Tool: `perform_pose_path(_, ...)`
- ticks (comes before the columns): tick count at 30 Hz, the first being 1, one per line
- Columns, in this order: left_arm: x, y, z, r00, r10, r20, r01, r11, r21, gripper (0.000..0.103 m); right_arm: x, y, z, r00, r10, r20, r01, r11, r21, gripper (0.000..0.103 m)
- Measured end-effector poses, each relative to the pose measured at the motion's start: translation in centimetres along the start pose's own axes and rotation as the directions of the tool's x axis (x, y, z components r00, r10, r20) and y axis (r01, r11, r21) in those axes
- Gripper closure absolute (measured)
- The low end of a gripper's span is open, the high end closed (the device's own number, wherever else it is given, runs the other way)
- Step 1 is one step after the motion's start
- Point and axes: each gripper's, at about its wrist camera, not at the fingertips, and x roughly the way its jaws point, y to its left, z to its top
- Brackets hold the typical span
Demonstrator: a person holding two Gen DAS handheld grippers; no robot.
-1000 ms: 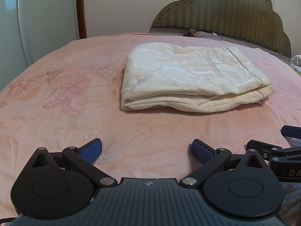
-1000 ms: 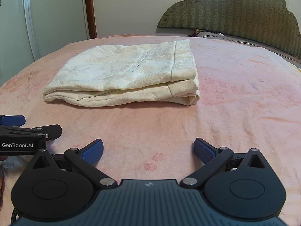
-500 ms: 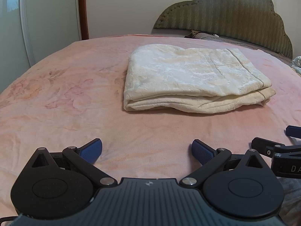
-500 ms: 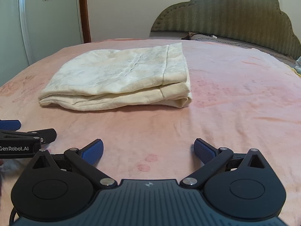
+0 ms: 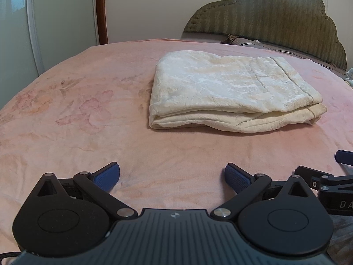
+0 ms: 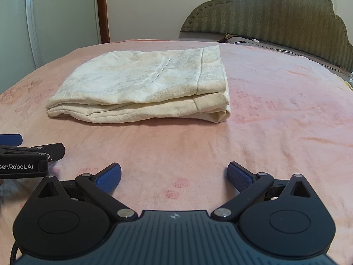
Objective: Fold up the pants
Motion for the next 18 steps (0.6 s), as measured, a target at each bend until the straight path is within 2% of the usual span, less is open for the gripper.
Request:
perform_pose_path(11,-0.01,-0.01,-0.06,1.000,-0.001,0.000,0.001,1.000,-0.002,0.000,-0.06,-0.04,0.02,1.000,0.002,0.001,-0.002,1.000,0.002,0.000)
perform_pose_path(16,-0.02,-0.03,-0.04,1.000,-0.001,-0.001,0.001,1.000,-0.003,0.000,-0.57,-0.87,-0.13,0.999,-0.031,0.030,0.029,0.998,0.064,0.000)
perform_pose_path(18,-0.03,-0.05,-0.05,1.000,-0.001,-0.001,0.001,1.000,-0.002,0.000,-0.30,-0.92,-0.06,1.000,-0.023,0.012,0.023,0.998,0.065,0.000)
